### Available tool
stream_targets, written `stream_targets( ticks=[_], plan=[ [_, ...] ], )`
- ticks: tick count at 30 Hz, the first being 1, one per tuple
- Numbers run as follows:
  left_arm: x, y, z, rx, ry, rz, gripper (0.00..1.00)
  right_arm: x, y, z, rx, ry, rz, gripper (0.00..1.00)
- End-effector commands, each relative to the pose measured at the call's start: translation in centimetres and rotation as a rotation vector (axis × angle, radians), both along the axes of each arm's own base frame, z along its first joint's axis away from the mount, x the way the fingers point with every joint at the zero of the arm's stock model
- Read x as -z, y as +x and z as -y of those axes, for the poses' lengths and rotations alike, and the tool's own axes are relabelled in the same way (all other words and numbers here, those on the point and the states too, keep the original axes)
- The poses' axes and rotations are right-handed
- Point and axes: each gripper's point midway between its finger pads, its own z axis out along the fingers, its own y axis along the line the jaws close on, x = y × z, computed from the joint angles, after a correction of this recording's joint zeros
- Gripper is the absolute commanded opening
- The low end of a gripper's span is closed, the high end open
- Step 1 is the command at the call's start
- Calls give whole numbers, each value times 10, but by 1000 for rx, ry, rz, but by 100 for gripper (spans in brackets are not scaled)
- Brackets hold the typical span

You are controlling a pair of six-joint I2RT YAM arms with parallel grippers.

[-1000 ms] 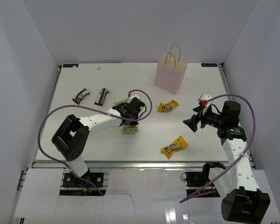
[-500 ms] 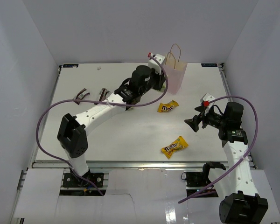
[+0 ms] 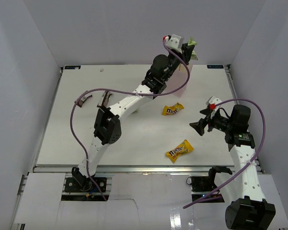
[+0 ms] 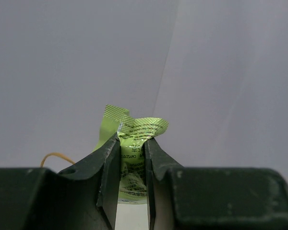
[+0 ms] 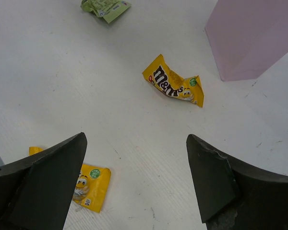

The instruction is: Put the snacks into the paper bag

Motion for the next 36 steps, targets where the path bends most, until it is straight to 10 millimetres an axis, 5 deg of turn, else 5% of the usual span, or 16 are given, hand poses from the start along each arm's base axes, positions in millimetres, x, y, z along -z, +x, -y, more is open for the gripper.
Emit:
stream_targets(
  ticks=[1, 13, 22, 29, 36],
  plan=[
    [-50, 7, -26, -87, -210, 145, 13, -4, 2, -2, -22, 8, 35, 90],
    [-1, 58, -42, -139, -270, 128, 18, -6, 0, -4, -38, 18, 39, 90],
    [35, 72, -37, -163, -210, 74, 40, -6, 0, -5, -39, 19, 39, 90],
    [38, 69, -30, -117, -186, 58, 58, -6, 0, -4, -38, 17, 40, 90],
    [20, 66, -37, -127, -175, 84, 63, -5, -1, -5, -41, 19, 37, 90]
  ],
)
